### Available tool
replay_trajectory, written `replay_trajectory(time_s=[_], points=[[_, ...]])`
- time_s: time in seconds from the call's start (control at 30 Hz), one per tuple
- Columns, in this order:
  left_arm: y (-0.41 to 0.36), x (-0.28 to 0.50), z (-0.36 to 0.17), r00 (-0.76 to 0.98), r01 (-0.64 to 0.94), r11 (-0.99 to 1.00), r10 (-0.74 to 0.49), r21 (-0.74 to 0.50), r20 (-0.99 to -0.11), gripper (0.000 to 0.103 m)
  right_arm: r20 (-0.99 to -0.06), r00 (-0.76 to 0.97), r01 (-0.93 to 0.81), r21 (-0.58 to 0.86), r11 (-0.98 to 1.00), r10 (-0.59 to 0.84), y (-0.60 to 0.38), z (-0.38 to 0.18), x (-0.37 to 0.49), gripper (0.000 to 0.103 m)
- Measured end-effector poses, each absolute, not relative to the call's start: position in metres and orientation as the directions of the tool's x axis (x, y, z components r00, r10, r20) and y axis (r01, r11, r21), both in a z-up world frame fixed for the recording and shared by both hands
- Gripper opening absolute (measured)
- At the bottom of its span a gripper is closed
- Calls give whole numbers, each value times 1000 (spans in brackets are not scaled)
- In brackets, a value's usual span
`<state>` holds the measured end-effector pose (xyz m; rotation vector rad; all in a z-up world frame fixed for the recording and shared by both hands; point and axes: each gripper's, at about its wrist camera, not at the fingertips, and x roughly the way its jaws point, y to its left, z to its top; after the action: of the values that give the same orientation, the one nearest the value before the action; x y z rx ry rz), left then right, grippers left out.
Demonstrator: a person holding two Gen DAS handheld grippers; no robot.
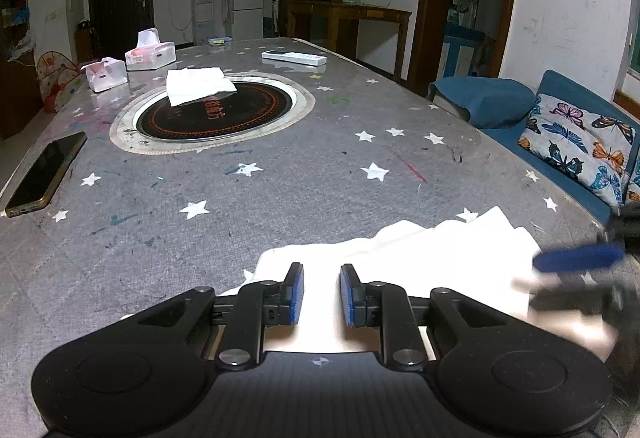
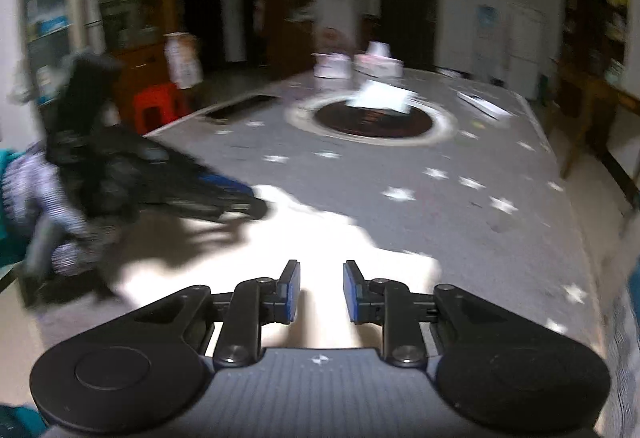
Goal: Fold clothes
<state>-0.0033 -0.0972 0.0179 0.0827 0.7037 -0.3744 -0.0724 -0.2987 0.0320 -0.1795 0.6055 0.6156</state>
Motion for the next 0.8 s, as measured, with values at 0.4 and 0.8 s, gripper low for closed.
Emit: replay_trajectory(time_s=[0.4, 0.8], points=[[-97, -4, 18, 699, 366, 929, -309, -49, -645, 23, -581, 624, -687, -90, 722, 522, -263, 7, -105, 23], [-97, -4, 17, 702, 362, 931, -306, -47, -643, 23, -558, 661, -651, -94, 753, 502, -291, 9, -129, 24]])
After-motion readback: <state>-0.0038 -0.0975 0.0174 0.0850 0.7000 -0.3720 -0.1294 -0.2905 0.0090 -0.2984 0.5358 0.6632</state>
